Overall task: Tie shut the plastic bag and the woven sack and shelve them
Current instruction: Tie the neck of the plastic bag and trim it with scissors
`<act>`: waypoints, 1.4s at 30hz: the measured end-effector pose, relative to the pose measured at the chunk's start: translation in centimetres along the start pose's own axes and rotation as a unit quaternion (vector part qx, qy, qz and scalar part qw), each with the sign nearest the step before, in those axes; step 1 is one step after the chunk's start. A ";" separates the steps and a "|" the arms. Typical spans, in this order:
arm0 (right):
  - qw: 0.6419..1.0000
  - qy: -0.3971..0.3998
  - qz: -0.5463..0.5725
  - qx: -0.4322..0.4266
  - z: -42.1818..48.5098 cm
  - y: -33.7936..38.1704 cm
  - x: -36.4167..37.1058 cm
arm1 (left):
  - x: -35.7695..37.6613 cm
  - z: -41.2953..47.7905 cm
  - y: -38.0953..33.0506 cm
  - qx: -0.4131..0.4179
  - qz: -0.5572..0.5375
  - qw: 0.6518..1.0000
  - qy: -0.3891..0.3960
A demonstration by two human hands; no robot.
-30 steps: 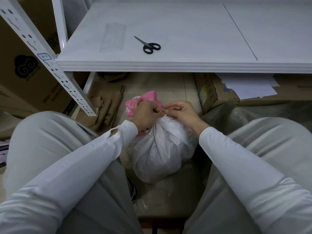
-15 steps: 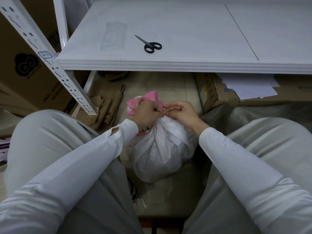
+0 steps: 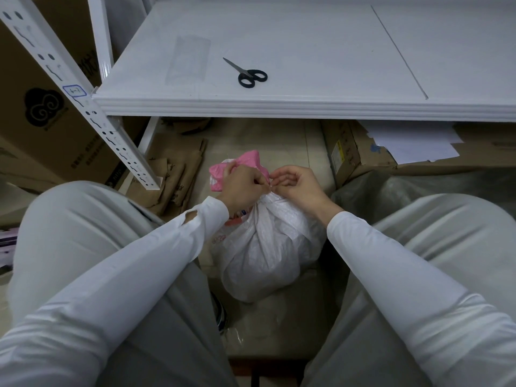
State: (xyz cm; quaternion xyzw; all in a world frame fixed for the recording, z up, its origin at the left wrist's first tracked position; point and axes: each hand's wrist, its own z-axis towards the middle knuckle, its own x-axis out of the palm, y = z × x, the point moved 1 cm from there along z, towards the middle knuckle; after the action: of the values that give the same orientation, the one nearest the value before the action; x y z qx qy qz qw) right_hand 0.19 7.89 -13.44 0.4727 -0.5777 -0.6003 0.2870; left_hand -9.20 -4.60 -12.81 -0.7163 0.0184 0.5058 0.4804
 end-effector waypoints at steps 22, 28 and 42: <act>0.984 -0.019 -0.164 -0.060 1.4 0.3 -0.9 | -1.1 0.3 0.2 0.084 0.063 0.994 -0.019; 0.908 0.048 -0.384 -0.158 1.4 1.4 -1.3 | -1.1 0.0 -0.2 0.097 0.086 0.991 -0.027; 0.920 0.049 -0.388 -0.012 1.9 0.9 -1.6 | -0.8 -0.1 -0.3 0.126 0.129 0.983 -0.023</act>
State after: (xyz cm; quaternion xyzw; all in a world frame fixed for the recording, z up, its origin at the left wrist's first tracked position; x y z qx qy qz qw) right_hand -1.09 10.02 -12.42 0.6854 -0.3271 -0.6473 0.0650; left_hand -9.33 -4.85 -12.00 -0.6299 0.1636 0.5732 0.4978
